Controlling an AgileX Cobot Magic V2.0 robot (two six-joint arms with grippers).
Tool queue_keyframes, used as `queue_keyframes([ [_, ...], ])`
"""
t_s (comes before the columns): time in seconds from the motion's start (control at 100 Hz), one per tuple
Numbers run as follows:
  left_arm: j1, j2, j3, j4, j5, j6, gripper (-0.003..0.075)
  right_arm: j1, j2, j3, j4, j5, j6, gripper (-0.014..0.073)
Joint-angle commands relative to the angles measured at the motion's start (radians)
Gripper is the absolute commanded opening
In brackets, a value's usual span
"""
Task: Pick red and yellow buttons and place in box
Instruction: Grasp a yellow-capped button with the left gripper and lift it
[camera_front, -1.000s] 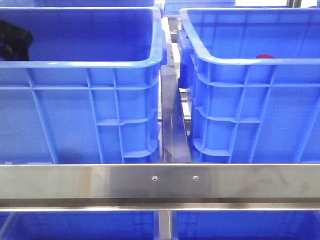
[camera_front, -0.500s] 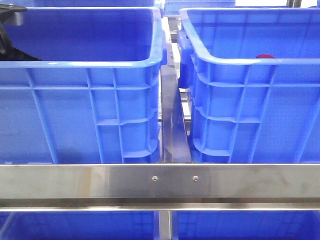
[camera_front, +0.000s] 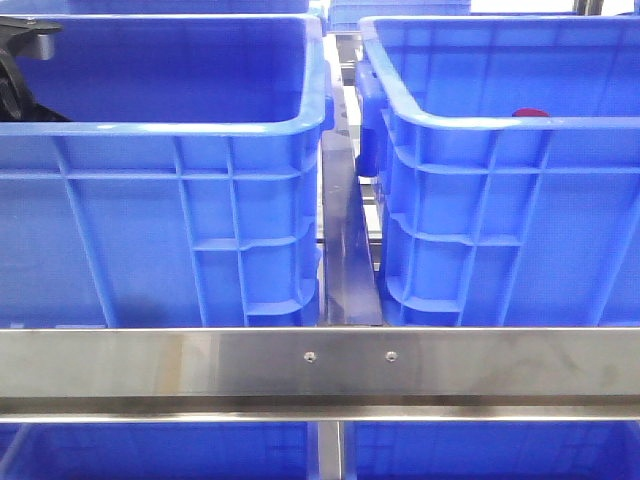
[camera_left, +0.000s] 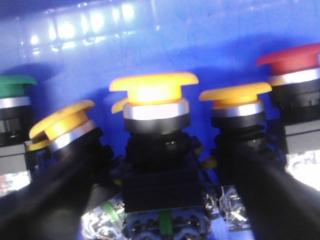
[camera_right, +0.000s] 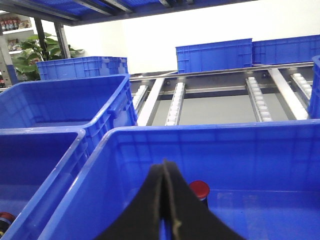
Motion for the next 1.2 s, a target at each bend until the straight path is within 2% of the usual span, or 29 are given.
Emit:
queue_keyframes([
  [0.0, 0.001, -0.042, -0.026, 0.004, -0.036, -0.001, 0.0341, -0.002, -0.002, -0.025, 0.013, 0.009, -0.010, -0.0068],
  [0.1, 0.001, -0.056, -0.026, 0.004, -0.032, -0.001, 0.0150, -0.002, -0.002, -0.025, 0.013, 0.009, -0.010, -0.0068],
  [0.22, 0.001, -0.088, -0.026, 0.004, -0.032, -0.001, -0.0021, -0.002, -0.002, -0.025, 0.013, 0.010, -0.010, -0.0068],
  [0.57, -0.001, -0.277, -0.026, -0.036, 0.055, -0.001, -0.0019, -0.002, -0.002, -0.025, 0.013, 0.010, -0.010, -0.0068],
  [0.72, -0.050, -0.391, -0.026, -0.038, 0.087, -0.001, -0.0019, -0.002, -0.002, -0.025, 0.013, 0.010, -0.010, -0.0068],
  [0.91, -0.191, -0.516, -0.026, -0.038, 0.106, 0.000, -0.0019, -0.002, -0.002, -0.025, 0.013, 0.010, -0.010, -0.0068],
  [1.19, -0.505, -0.604, -0.026, -0.038, 0.134, 0.020, -0.0019, -0.002, -0.002, -0.025, 0.013, 0.010, -0.010, -0.0068],
])
